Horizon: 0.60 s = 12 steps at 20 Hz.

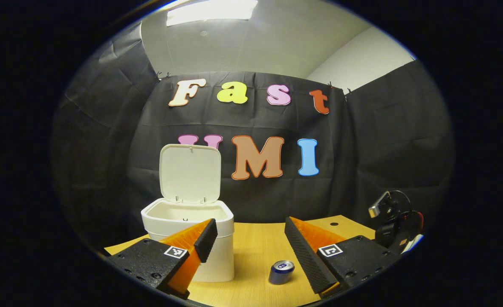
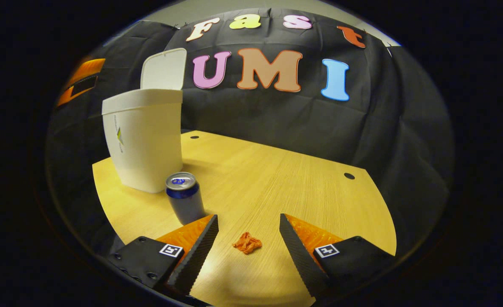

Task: Press the lid of the desktop garbage bin to open it, pick up the crumpled paper on the desktop and throw it into the bin, then pick up the pop can on the desktop and drop it into the bin, and finally close the garbage bin lid.

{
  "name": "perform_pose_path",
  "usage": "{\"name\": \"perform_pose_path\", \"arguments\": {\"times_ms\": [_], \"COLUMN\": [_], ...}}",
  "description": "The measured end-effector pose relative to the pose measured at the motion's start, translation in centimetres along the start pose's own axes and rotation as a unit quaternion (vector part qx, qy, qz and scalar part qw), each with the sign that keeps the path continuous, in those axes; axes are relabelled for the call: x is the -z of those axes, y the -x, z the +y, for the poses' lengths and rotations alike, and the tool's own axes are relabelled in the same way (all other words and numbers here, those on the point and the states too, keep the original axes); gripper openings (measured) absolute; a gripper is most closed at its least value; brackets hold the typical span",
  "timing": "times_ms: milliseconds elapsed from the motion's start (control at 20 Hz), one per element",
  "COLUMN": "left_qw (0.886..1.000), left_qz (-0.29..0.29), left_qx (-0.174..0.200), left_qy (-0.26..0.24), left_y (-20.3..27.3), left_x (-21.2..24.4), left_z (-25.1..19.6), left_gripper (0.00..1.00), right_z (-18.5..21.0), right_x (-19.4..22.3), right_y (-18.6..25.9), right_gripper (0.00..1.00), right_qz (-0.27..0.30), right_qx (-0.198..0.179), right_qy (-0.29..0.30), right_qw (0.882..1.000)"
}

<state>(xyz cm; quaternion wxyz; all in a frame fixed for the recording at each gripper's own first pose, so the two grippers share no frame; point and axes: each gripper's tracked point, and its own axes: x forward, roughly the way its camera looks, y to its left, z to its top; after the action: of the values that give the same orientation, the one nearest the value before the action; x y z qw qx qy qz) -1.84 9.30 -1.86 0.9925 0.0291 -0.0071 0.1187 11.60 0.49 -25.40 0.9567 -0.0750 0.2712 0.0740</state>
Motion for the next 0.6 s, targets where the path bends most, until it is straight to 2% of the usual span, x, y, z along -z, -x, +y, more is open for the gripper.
{"name": "perform_pose_path", "arguments": {"times_ms": [300, 450, 500, 600], "left_qw": [0.998, 0.996, 0.996, 0.994], "left_qz": [0.019, 0.029, 0.033, 0.039], "left_qx": [-0.054, -0.078, -0.087, -0.103], "left_qy": [0.011, 0.011, 0.012, 0.016], "left_y": [1.2, 1.6, 1.8, 2.2], "left_x": [1.5, 2.3, 2.7, 3.0], "left_z": [3.0, 4.6, 5.1, 6.0], "left_gripper": [0.95, 0.95, 0.95, 0.95], "right_z": [1.1, 1.4, 1.4, 1.1], "right_x": [3.6, 4.7, 4.8, 4.9], "right_y": [-3.8, -5.0, -5.2, -5.7], "right_gripper": [0.97, 0.97, 1.00, 0.85], "right_qz": [0.079, 0.113, 0.122, 0.132], "right_qx": [-0.020, -0.027, -0.027, -0.027], "right_qy": [0.023, 0.019, 0.013, 0.001], "right_qw": [0.996, 0.993, 0.992, 0.991]}}
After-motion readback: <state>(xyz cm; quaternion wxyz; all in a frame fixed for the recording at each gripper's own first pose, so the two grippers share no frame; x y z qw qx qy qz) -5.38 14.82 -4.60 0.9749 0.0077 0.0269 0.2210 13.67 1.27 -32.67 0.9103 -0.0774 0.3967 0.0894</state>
